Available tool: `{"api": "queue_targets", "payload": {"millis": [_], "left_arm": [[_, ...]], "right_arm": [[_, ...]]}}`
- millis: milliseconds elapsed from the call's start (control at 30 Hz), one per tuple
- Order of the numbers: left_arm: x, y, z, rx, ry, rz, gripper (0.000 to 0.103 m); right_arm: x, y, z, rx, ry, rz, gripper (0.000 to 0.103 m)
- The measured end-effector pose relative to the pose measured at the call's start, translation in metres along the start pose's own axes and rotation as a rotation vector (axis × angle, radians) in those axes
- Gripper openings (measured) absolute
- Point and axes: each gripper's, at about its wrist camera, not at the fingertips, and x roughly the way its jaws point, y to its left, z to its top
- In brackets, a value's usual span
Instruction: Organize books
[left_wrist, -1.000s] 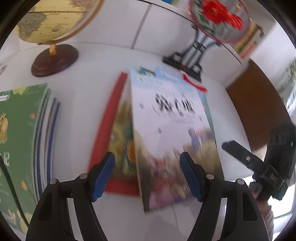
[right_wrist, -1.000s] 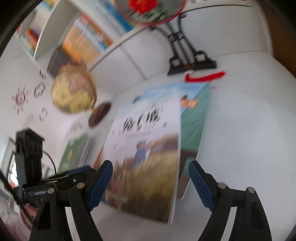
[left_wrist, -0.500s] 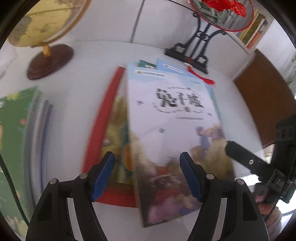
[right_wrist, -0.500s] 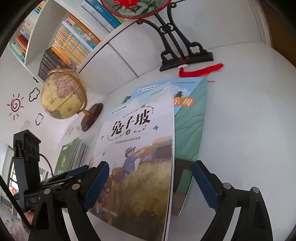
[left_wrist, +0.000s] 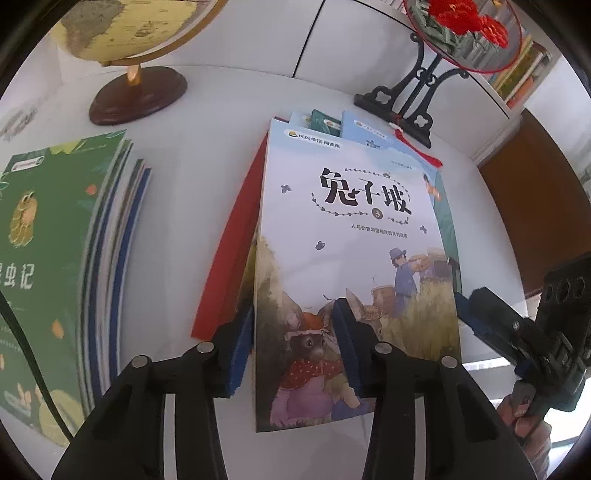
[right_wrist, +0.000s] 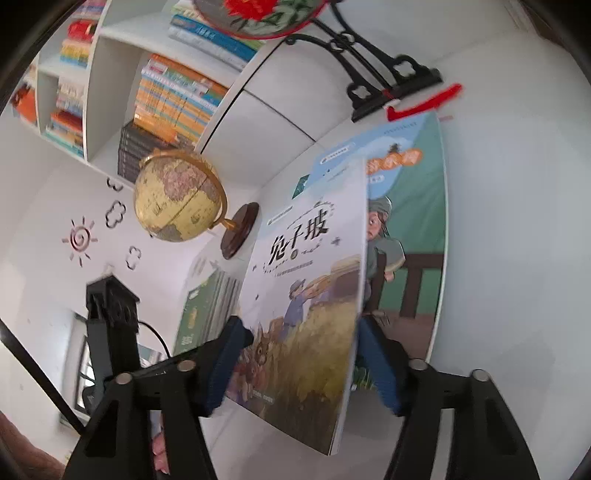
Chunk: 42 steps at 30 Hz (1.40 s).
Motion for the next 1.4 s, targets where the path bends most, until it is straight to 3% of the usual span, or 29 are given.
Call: {"api": "queue_targets", "payload": {"millis": [267, 567, 700, 767, 900, 967, 1167, 1400], "left_arm": [[-0.001, 0.001, -0.008, 0.029, 0.008, 0.012, 0.036], [-0.001, 0.004, -0.009, 0.037, 0.005, -0.019, 0.037], [0.000, 0.006, -0.004, 0.005, 0.031, -0.042, 0.041], [-0.003, 0.008, -0.003, -0.013, 0.021, -0.039, 0.041], [-0.014, 0.009, -0.007, 0.002, -0.012, -0.061, 0.041], [-0.021, 0.009, -0.009, 0.012, -0.042, -0.064, 0.041], [-0.034, 0.012, -0.005, -0.016, -0.094, -0.116, 0.041], [-0.050, 0.012, -0.001, 0.011, -0.131, -0.125, 0.041]], "right_arm": [[0.000, 0.009, -0.017, -0.026, 0.071, -0.082, 0.055], [0.001, -0.003, -0.022, 0.042, -0.012, 0.017, 0.055], [0.001, -0.009, -0.020, 0.098, -0.027, 0.047, 0.048], [-0.002, -0.003, -0.022, 0.074, -0.031, 0.035, 0.043], [-0.007, 0.026, -0.027, -0.082, -0.008, -0.015, 0.011], [-0.003, 0.041, -0.029, -0.169, 0.012, -0.100, 0.011], [0.001, 0.064, -0.033, -0.291, 0.017, -0.205, 0.011], [0.001, 0.073, -0.038, -0.312, 0.012, -0.212, 0.011]]}}
